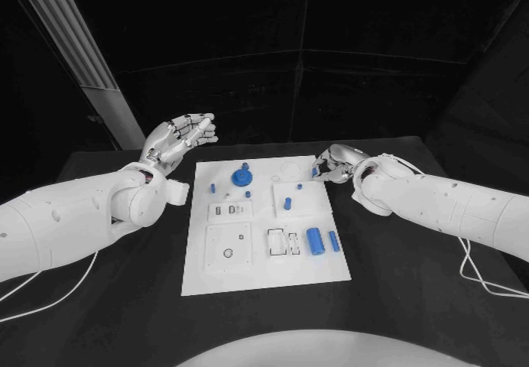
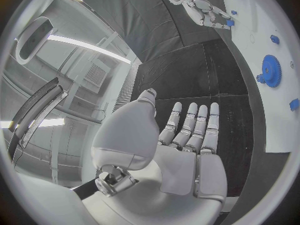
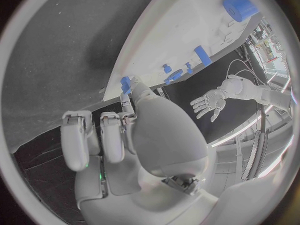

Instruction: Assemble the parts on the task board

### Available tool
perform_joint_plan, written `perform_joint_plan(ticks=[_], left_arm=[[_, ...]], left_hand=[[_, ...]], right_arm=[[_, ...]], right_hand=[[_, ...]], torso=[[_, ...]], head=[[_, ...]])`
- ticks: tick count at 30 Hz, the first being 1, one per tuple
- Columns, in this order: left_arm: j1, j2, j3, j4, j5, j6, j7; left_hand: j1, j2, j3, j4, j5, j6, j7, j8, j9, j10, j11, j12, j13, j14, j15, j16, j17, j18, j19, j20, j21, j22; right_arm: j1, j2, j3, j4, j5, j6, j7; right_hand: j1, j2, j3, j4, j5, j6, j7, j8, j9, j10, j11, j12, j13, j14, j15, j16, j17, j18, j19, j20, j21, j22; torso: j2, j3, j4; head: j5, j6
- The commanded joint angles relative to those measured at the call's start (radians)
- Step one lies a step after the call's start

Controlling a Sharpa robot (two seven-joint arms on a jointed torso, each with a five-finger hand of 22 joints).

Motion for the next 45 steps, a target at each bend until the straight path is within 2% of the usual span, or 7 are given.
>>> perform_joint_plan(ticks=[1,13,17,22,34,38,45], left_arm=[[0.001,-0.001,0.001,0.002,-0.004,0.004,0.153],[0.002,-0.003,0.001,0.003,-0.004,0.003,0.153],[0.002,-0.002,0.001,0.003,-0.004,0.004,0.153],[0.002,-0.002,0.001,0.003,-0.004,0.004,0.152],[0.002,-0.002,0.001,0.002,-0.004,0.004,0.152],[0.002,-0.002,0.001,0.002,-0.004,0.004,0.152],[0.002,-0.002,0.001,0.003,-0.004,0.004,0.153]], left_hand=[[-0.001,0.007,-0.007,0.000,0.004,-0.008,0.138,0.007,-0.001,-0.008,0.001,0.005,0.000,-0.006,0.001,-0.001,0.001,-0.007,-0.009,0.000,-0.005,-0.002],[-0.001,0.007,-0.007,0.000,0.004,-0.008,0.138,0.007,-0.001,-0.008,0.001,0.005,0.000,-0.006,0.001,-0.001,0.001,-0.007,-0.009,0.000,-0.005,-0.002],[-0.001,0.007,-0.007,0.000,0.004,-0.008,0.138,0.007,-0.001,-0.008,0.001,0.005,0.000,-0.006,0.001,-0.001,0.001,-0.007,-0.009,0.000,-0.005,-0.002],[0.000,0.008,-0.008,0.000,0.004,-0.009,0.138,0.008,-0.001,-0.008,0.001,0.006,0.000,-0.006,0.001,-0.001,0.001,-0.007,-0.010,0.000,-0.006,-0.002],[0.000,0.008,-0.008,0.000,0.004,-0.009,0.138,0.008,-0.001,-0.008,0.001,0.006,0.000,-0.005,0.001,0.000,0.000,-0.007,-0.010,0.000,-0.006,-0.002],[0.000,0.008,-0.008,0.000,0.004,-0.009,0.138,0.008,-0.001,-0.008,0.001,0.006,0.000,-0.005,0.001,0.000,0.000,-0.007,-0.010,0.000,-0.006,-0.002],[0.000,0.008,-0.008,0.000,0.004,-0.009,0.138,0.008,-0.001,-0.008,0.001,0.006,0.000,-0.005,0.001,0.000,0.000,-0.007,-0.010,0.000,-0.006,-0.002]], right_arm=[[0.002,0.003,0.000,-0.003,-0.006,0.005,-0.003],[-0.001,0.016,0.000,-0.012,-0.006,0.009,-0.013],[-0.002,0.018,0.000,-0.013,-0.009,0.009,-0.018],[-0.003,0.019,0.000,-0.013,-0.017,0.009,-0.024],[-0.004,0.022,0.000,-0.015,-0.033,0.005,-0.031],[-0.004,0.022,0.000,-0.014,-0.041,-0.018,-0.021],[-0.004,0.020,0.001,-0.008,-0.046,-0.096,0.023]], right_hand=[[0.001,0.016,0.008,0.001,0.001,0.014,-0.003,0.010,0.003,0.103,-0.009,0.003,0.261,0.104,-0.009,0.002,0.263,-0.007,0.107,-0.008,0.003,0.263],[-0.001,0.020,0.009,0.005,0.000,0.029,-0.004,0.016,0.005,0.103,-0.011,0.003,0.261,0.104,-0.011,0.002,0.263,-0.007,0.107,-0.010,0.003,0.263],[0.000,0.023,0.010,0.006,0.000,0.038,-0.005,0.020,0.007,0.103,-0.011,0.003,0.261,0.104,-0.011,0.002,0.263,-0.007,0.107,-0.011,0.003,0.263],[0.007,0.030,0.014,0.004,0.000,0.072,-0.007,0.032,0.012,0.103,-0.013,0.003,0.261,0.104,-0.013,0.002,0.263,-0.007,0.107,-0.013,0.003,0.263],[0.010,0.027,0.014,0.002,-0.002,0.084,-0.005,0.034,0.012,0.103,-0.012,0.003,0.261,0.104,-0.013,0.002,0.263,-0.007,0.107,-0.014,0.003,0.263],[0.014,0.031,0.015,0.001,-0.003,0.125,-0.007,0.048,0.018,0.103,-0.010,0.003,0.261,0.104,-0.012,0.002,0.263,-0.007,0.107,-0.013,0.003,0.263],[0.019,0.035,0.014,-0.002,-0.004,0.188,-0.014,0.067,0.026,0.103,-0.006,0.003,0.261,0.104,-0.009,0.002,0.263,-0.007,0.107,-0.012,0.003,0.263]], torso=[[0.000,0.0001,-0.0001],[0.000,0.0000,-0.0016],[0.000,0.0002,0.0001],[-0.001,0.0010,-0.0002],[-0.001,-0.0001,-0.0007],[-0.001,0.0003,0.0000],[-0.001,0.0005,-0.0003]], head=[[0.000,-0.001],[0.002,-0.008],[0.001,-0.011],[0.003,-0.012],[0.004,-0.013],[0.004,-0.013],[0.011,-0.012]])
